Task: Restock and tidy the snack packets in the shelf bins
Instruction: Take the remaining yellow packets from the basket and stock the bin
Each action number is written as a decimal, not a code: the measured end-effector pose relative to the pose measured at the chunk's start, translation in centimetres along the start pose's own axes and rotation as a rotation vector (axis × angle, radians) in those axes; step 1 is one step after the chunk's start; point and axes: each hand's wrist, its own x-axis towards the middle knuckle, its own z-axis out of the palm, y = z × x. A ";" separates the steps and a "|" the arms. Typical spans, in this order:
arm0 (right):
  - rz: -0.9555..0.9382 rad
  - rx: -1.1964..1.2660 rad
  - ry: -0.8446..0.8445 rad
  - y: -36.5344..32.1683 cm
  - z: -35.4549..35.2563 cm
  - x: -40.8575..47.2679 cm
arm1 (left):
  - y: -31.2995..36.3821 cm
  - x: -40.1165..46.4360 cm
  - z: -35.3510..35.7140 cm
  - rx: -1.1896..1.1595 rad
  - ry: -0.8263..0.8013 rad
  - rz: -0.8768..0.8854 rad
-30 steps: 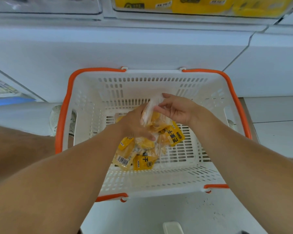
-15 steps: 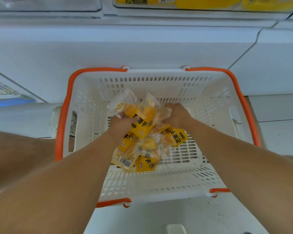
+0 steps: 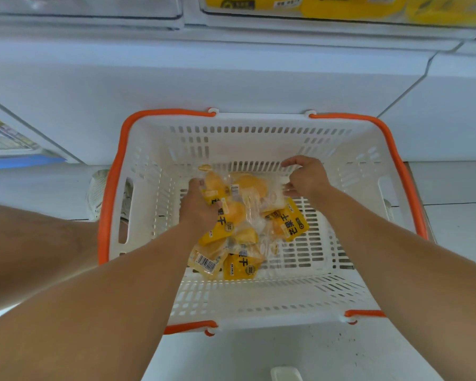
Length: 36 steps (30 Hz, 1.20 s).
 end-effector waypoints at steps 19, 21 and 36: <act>0.133 -0.040 -0.141 -1.6 -2.1 -0.7 | -2.1 -0.4 -1.0 0.237 0.126 -0.069; 0.185 0.050 -0.313 -4.0 -3.5 -1.6 | -1.8 0.2 -0.9 0.194 0.117 -0.167; -0.330 -0.353 -0.100 -4.1 -2.1 -0.4 | -1.4 1.0 0.4 -0.381 -0.084 -0.422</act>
